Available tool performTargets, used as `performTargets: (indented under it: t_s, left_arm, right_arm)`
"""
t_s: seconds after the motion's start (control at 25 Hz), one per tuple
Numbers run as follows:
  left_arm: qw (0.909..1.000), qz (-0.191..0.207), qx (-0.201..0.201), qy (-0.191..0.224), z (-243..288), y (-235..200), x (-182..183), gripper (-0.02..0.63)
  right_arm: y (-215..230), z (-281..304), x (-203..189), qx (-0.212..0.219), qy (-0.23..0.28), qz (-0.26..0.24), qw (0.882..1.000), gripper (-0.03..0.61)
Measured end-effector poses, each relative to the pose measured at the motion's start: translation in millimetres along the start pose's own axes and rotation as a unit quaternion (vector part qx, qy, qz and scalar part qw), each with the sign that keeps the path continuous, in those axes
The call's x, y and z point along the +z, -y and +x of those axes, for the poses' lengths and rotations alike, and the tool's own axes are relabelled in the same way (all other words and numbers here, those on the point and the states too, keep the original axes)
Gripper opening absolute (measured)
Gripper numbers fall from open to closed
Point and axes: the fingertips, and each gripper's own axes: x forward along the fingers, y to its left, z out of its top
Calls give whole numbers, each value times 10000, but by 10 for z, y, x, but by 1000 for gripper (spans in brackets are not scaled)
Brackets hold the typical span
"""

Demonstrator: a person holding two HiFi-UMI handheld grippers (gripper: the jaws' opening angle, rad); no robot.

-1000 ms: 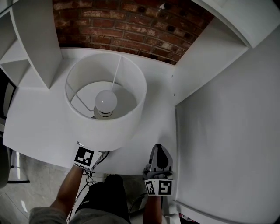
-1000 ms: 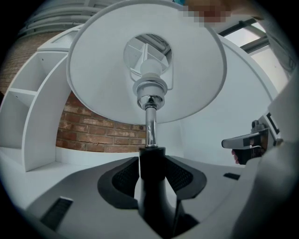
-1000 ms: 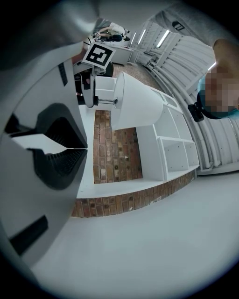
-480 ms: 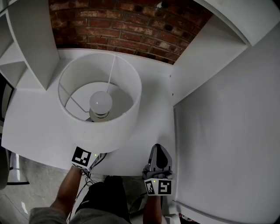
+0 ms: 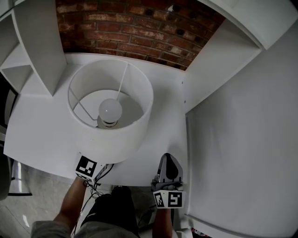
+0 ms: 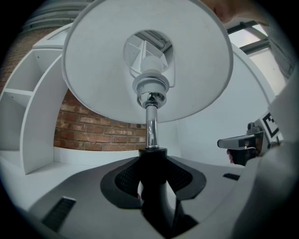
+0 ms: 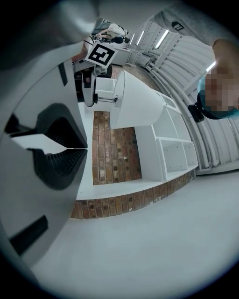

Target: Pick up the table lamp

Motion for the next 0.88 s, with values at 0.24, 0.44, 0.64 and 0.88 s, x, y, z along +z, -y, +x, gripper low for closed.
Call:
performTargets:
  t_s: [0.24, 0.44, 0.64, 0.88]
  left_arm:
    - [9997, -34, 135, -189, -132, -30, 102, 149]
    - [9995, -65, 124, -286, -267, -26, 363, 149]
    - [9990, -32, 209, -383, -458, -61, 686, 149]
    - [9984, 42, 265, -490, -679, -54, 1126, 149]
  right_arm:
    - [-74, -26, 179, 54, 17, 20, 10000, 23]
    - [-147, -41, 510, 102, 34, 8, 9999, 23]
    - [-267, -42, 867, 135, 36, 0, 9999, 23]
    - [-471, -36, 1340, 298, 43, 10, 9995, 23]
